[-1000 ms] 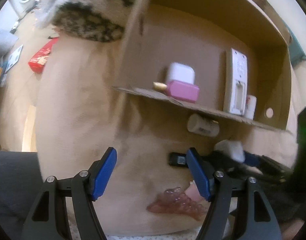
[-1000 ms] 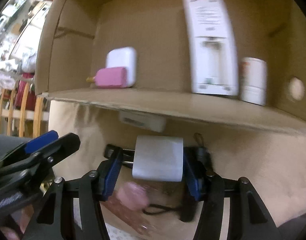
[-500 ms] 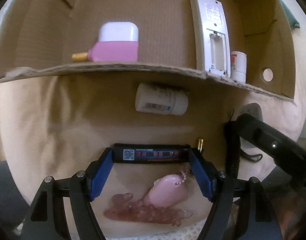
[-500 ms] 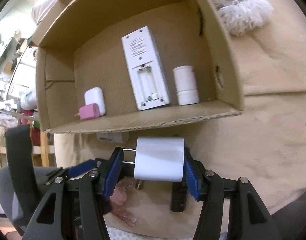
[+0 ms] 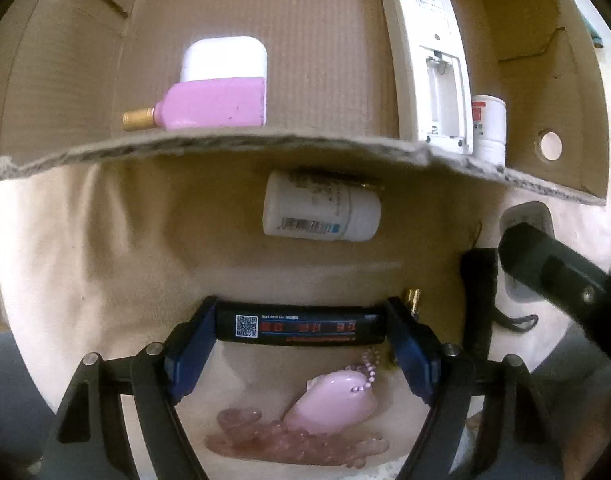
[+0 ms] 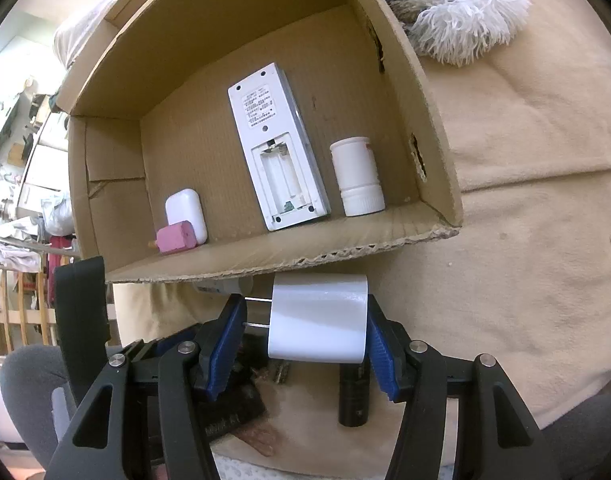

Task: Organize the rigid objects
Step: 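Release the plug by the remote while the left tool sets the stick by the pink bottle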

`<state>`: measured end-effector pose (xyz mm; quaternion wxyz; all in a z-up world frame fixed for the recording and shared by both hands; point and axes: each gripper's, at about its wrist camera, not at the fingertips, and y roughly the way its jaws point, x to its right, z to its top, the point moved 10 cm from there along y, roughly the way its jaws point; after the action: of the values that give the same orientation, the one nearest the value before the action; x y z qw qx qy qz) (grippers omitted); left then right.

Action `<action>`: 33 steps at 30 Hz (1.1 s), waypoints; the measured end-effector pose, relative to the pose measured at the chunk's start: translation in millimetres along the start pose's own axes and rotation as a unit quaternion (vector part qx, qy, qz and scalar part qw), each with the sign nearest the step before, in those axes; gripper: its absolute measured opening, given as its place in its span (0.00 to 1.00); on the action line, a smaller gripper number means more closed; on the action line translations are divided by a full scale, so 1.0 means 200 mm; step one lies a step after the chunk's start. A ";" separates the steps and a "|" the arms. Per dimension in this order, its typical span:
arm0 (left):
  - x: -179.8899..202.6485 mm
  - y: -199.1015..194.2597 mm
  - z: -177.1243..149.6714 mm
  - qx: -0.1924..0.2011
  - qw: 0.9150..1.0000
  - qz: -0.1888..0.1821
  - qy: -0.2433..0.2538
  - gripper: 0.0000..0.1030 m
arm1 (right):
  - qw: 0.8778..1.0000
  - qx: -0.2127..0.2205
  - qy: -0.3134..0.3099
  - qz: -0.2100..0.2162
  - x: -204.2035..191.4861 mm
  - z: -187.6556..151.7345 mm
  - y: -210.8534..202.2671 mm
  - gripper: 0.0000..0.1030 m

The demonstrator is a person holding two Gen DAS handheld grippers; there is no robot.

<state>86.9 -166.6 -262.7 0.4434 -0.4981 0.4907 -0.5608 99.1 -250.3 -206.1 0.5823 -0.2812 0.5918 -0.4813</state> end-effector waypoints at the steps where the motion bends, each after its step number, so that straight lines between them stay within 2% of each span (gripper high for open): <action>1: 0.00 -0.01 0.00 0.000 1.000 0.002 0.003 0.77 | 1.000 0.001 0.001 0.000 0.01 0.00 -0.01 0.59; 8: -0.03 -0.05 -0.02 0.016 1.000 0.012 -0.003 0.77 | 1.000 0.002 -0.009 0.003 -0.01 -0.01 -0.03 0.59; 13: -0.15 -0.06 -0.02 0.026 0.999 0.032 -0.020 0.76 | 1.000 0.000 -0.007 0.008 -0.01 -0.01 -0.04 0.59; 19: -0.18 -0.18 -0.03 0.052 0.997 0.043 -0.031 0.77 | 0.999 0.008 -0.033 0.017 -0.06 -0.04 -0.10 0.59; 30: -0.32 -0.48 -0.12 0.090 0.995 0.022 -0.046 0.77 | 0.994 0.040 -0.089 0.057 -0.19 -0.12 -0.29 0.59; 33: -0.37 -0.57 -0.10 0.104 0.993 0.017 -0.047 0.77 | 0.991 0.046 -0.088 0.094 -0.25 -0.13 -0.33 0.59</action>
<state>73.8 -77.9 -158.3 0.5246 -0.4668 0.4168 -0.5772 67.0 -224.6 -128.7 0.6872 -0.2386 0.5389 -0.4247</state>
